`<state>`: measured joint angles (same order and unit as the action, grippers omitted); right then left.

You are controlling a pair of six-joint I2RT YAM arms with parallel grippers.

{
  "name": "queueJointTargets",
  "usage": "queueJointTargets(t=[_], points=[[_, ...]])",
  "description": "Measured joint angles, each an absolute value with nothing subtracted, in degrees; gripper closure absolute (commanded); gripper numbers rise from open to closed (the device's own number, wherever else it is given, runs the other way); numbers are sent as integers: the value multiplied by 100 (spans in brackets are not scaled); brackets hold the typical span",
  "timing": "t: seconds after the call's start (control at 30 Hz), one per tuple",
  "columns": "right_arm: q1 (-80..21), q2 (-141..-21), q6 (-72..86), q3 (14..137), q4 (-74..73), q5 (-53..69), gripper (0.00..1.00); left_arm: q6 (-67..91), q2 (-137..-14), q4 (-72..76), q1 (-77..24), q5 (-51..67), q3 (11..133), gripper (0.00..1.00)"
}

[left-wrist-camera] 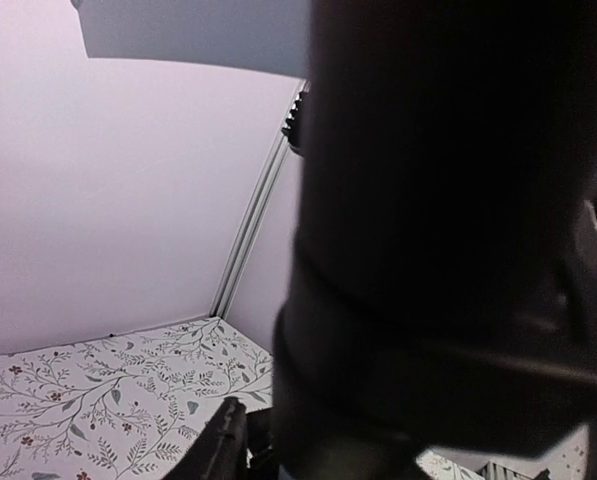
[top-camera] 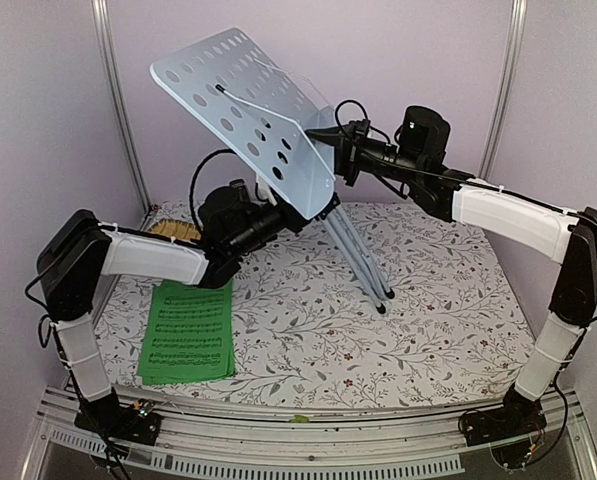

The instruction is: Set up the instrument practice props

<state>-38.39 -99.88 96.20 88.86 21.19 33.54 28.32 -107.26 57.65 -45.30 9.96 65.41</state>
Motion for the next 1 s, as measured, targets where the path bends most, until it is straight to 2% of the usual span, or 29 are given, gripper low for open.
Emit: queueJointTargets(t=[0.1,0.13,0.2,0.3,0.37,0.57,0.63,0.7,0.73,0.8,0.87,1.0], points=[[-3857,-9970,9598,8886,2141,3310,94,2818,-10687,5723,-4525,1013,6558,72],[-3859,-9961,9596,8886,2147,3301,94,2810,-10663,5697,-4525,1024,6565,70],[-3863,-9931,9579,8884,2145,3299,93,2768,-10606,5636,-4525,1052,6565,55],[-3887,-9841,9555,8866,2121,3280,93,2724,-10492,5575,-4523,1105,6567,51],[-3924,-9773,9537,8844,2097,3277,93,2716,-10385,5577,-4523,1116,6567,51],[-4025,-9666,9520,8842,2110,3275,92,2620,-10125,5653,-4497,1153,6567,68],[-4049,-9647,9515,8842,2102,3273,92,2609,-10110,5671,-4486,1188,6565,70],[-4051,-9633,9513,8842,2104,3273,92,2571,-10086,5664,-4484,1238,6556,64],[-4051,-9631,9513,8842,2102,3273,92,2558,-10073,5664,-4482,1245,6539,55],[-4056,-9629,9513,8842,2097,3277,92,2519,-9998,5658,-4469,1264,6447,46],[-4060,-9627,9509,8842,2093,3273,92,2469,-9870,5645,-4442,1273,6322,44],[-4060,-9607,9500,8842,2091,3227,92,2362,-9570,5634,-4388,1256,6069,51]])
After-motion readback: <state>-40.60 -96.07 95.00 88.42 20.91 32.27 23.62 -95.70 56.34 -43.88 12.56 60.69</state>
